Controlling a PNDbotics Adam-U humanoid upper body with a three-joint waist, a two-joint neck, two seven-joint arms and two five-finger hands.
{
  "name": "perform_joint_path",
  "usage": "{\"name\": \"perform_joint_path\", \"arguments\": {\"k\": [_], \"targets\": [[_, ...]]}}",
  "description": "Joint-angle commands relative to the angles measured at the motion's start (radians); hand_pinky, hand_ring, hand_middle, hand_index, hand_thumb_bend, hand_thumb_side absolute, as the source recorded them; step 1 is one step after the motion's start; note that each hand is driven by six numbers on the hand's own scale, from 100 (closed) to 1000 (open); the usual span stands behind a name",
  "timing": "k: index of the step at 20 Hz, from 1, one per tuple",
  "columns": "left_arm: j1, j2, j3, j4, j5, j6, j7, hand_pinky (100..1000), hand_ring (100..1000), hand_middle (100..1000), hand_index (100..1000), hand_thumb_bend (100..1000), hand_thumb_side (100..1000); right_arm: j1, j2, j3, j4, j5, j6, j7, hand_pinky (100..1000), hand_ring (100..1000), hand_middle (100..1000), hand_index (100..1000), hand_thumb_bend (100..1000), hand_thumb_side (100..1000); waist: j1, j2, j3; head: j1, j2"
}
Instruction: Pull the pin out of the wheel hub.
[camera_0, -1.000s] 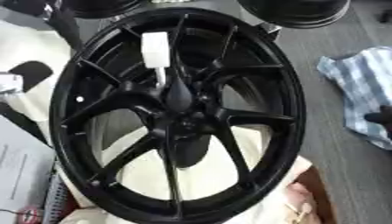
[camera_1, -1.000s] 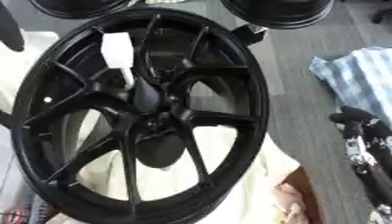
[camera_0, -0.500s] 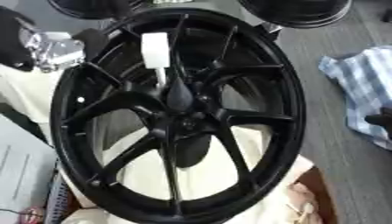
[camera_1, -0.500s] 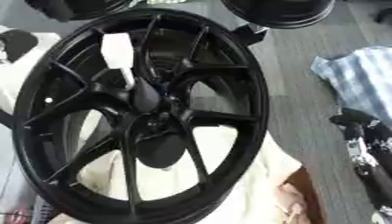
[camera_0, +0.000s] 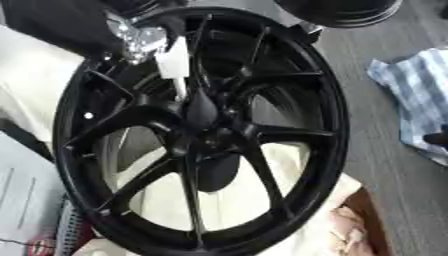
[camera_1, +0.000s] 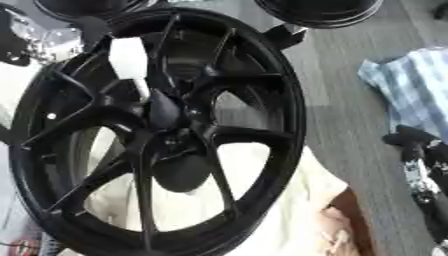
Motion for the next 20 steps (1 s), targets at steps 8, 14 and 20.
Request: {"name": "perform_joint_path", "arguments": {"k": [8,14,20], "targets": [[0.007,0.009,0.029,-0.009,-0.110,0.024,-0.078,983,930,862,967,379,683,-0.021,0.006,0.006,-0.020,0.021,0.020,0.000,1000,777,658,794,100,634,0.002,0.014,-0.010,0.022,-0.028],[0.021,0.014,0.034,-0.009,-0.160,0.016,-0.089,983,932,864,968,371,654,-0.028,0.017,0.011,-0.020,0.030,0.023,-0.001,1000,775,655,792,100,641,0.000,0.030,-0.012,0.029,-0.031],[0.039,0.020,0.048,-0.009,-0.212,0.034,-0.079,982,938,871,968,348,600,-0.033,0.031,0.012,-0.020,0.042,0.030,0.002,1000,774,653,791,100,657,-0.004,0.047,-0.013,0.037,-0.042]]}}
